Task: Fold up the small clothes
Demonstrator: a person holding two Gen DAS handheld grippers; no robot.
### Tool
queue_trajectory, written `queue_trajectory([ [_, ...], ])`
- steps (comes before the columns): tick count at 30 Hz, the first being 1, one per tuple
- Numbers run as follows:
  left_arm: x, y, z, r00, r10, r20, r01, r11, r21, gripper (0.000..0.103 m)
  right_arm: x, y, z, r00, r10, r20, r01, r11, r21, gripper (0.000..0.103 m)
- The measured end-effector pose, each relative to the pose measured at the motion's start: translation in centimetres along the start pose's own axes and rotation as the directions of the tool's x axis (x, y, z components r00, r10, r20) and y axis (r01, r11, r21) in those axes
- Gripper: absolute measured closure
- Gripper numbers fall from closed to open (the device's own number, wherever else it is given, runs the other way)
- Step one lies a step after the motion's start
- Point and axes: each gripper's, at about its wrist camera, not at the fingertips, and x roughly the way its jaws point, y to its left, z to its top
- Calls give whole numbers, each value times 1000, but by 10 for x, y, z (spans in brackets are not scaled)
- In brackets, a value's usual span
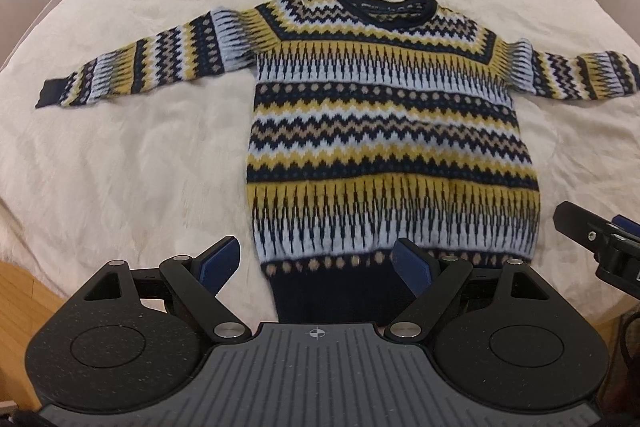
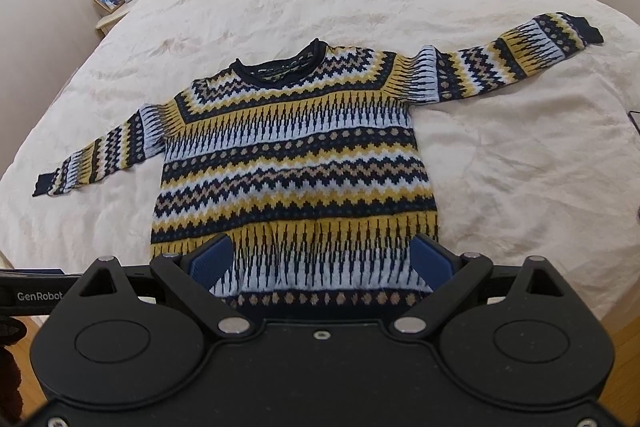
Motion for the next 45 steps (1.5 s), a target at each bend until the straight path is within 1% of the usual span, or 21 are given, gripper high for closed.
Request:
queue_trajectory([
  [3,4,2,17,999,-7,34,7,1000,6,20,6,-1,11,1000,4,24,-4,1000,12,8],
  [6,6,5,37,995,-8,99,7,1000,7,20,11,-3,26,996,10,90,-12,1000,28,8],
  [11,11,8,73,974,-23,225,19,1000,17,20,20,-9,51,973,-12,230,1,999,50,8],
  [13,16,7,83,966,-43,255,38,999,26,20,26,-11,61,967,-37,251,23,998,58,7],
  [15,22,8,90,958,-82,275,74,997,37,20,34,-14,71,966,-67,250,51,996,69,7],
  [16,26,8,93,952,-113,284,104,994,45,20,37,-17,74,965,-73,250,56,996,76,7],
  [17,31,9,97,941,-165,294,156,986,54,20,41,-20,78,966,-78,247,59,995,86,7],
  [19,38,11,101,925,-236,297,228,972,62,20,49,-26,85,968,-97,233,73,991,108,7],
  [20,43,11,105,921,-265,285,257,964,63,20,52,-30,89,968,-106,229,81,990,117,7],
  [21,48,9,107,925,-270,267,263,963,63,20,55,-34,91,968,-112,226,86,989,121,7],
  [22,55,5,113,935,-258,242,251,966,62,20,57,-38,94,968,-120,221,94,988,125,7],
  [24,62,0,117,947,-235,219,230,972,52,20,62,-48,100,970,-133,204,107,985,135,7],
  [27,74,-6,124,963,-200,184,200,980,18,20,71,-68,111,974,-135,181,110,984,140,7],
  [30,85,-12,131,978,-170,122,174,985,-22,20,81,-91,125,978,-143,151,127,986,110,8],
  [32,86,-19,132,984,-136,115,142,989,-43,21,89,-109,137,981,-147,128,136,986,92,9],
  [34,84,-25,133,989,-91,118,100,992,-72,22,99,-131,152,984,-148,98,142,988,63,15],
  [35,84,-30,132,990,-73,121,85,992,-94,22,102,-139,159,985,-148,87,144,988,47,16],
  [39,91,-50,133,995,-46,88,60,985,-160,25,114,-185,191,982,-170,80,170,985,10,18],
  [41,94,-60,131,997,-40,67,53,981,-188,26,118,-210,207,981,-179,79,180,984,3,21],
  [43,96,-69,128,998,-38,57,49,977,-207,27,122,-236,221,978,-194,76,195,981,-2,24],
  [45,98,-78,125,999,-33,43,42,975,-219,29,126,-262,234,972,-224,77,224,975,8,25],
])
